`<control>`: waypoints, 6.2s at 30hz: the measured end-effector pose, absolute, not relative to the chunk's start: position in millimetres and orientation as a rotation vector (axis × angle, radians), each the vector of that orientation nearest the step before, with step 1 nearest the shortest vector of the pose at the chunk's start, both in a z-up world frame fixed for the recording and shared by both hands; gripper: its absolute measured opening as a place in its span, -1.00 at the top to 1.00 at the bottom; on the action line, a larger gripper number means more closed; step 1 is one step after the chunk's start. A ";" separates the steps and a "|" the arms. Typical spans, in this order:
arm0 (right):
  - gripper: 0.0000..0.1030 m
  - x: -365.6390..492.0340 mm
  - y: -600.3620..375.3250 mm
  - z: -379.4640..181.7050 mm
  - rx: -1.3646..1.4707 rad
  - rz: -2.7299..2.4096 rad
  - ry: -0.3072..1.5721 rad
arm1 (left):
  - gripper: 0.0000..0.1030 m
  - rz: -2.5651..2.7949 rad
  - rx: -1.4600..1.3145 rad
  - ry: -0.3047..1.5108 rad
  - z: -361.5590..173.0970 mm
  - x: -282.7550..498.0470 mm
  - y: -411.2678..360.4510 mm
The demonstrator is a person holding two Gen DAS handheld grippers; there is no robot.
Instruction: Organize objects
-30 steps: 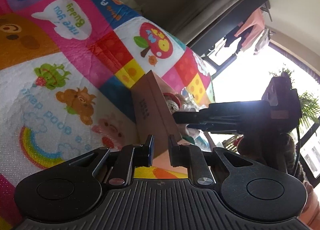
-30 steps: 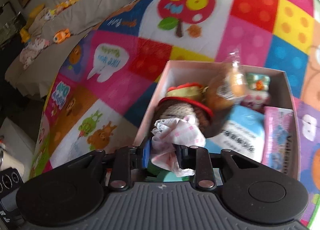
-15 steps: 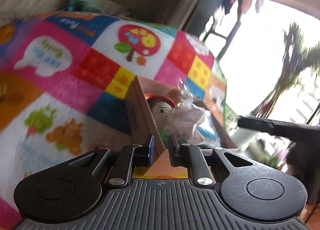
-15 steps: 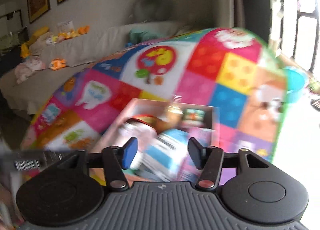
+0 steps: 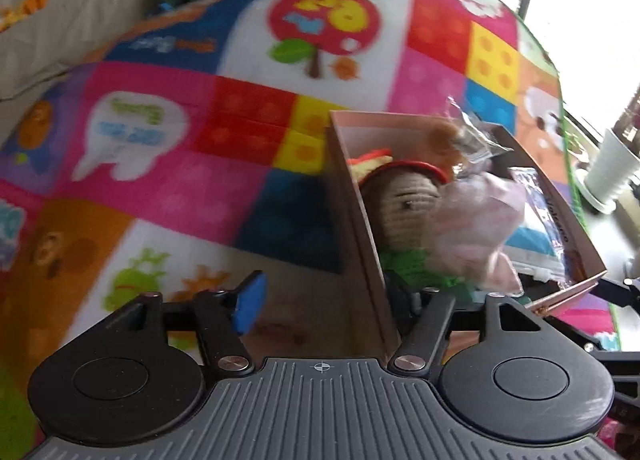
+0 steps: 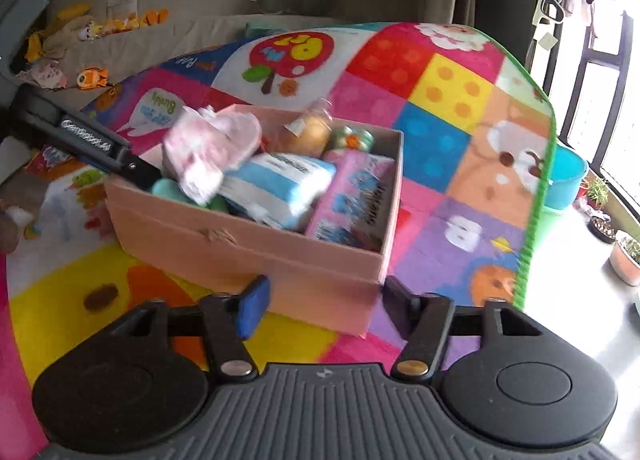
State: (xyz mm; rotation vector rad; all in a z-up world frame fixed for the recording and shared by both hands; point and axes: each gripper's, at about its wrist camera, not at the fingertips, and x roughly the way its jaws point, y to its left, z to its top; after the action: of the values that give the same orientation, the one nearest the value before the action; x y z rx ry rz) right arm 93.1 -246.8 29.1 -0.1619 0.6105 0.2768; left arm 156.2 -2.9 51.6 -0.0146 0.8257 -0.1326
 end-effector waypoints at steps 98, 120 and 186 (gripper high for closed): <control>-1.00 53.0 -197.2 -3.0 -0.034 0.130 0.676 | -0.89 0.004 0.013 0.680 3.3 54.3 1.0; -1.00 52.4 -197.7 -3.0 -0.033 0.131 0.676 | -0.89 0.003 0.011 0.679 3.8 53.8 -0.1; -1.00 52.0 -197.9 -2.9 -0.032 0.131 0.676 | -0.89 0.004 0.015 0.682 3.7 54.2 -1.9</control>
State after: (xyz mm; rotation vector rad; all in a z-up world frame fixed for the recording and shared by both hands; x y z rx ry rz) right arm 52.0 -197.9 -2.9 -0.0321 0.6762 0.1313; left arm 54.2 -1.9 3.7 0.0154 0.6820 0.0037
